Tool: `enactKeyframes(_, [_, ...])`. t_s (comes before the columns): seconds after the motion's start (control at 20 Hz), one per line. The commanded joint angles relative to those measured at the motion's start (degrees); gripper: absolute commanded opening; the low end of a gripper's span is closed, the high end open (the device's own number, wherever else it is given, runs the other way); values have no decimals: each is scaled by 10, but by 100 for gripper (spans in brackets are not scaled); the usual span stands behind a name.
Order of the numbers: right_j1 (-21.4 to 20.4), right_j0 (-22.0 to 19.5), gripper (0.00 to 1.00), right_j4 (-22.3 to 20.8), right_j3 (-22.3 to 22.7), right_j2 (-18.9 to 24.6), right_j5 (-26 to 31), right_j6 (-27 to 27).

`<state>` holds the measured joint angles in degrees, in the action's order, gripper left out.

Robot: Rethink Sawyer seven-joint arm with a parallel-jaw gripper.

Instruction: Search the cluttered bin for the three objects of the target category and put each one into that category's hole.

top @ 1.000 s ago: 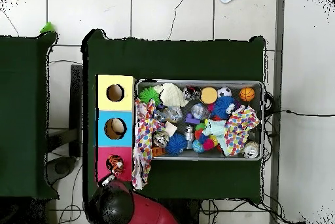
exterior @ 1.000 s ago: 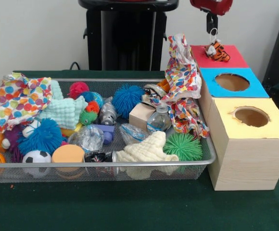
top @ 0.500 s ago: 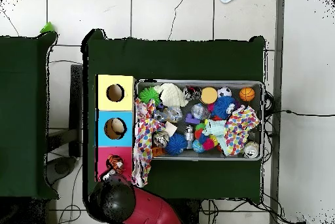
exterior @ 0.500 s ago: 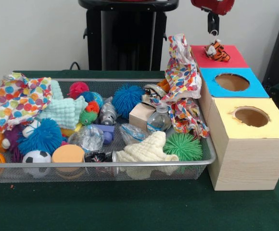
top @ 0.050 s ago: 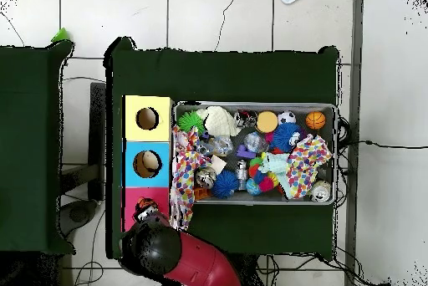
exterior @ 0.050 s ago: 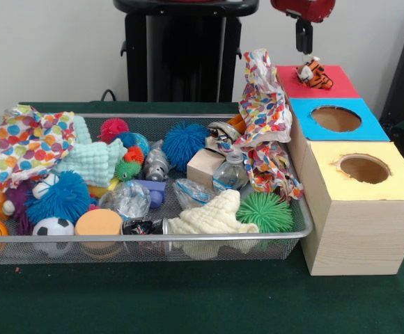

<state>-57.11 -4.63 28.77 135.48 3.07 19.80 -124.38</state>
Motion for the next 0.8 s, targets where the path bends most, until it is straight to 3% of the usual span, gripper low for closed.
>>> enactKeyframes(0.05, [13, -7, 0, -4, -61, -14, 48, -94])
enactKeyframes(0.8, [39, 4, 0, 46, -48, 31, -18, -118])
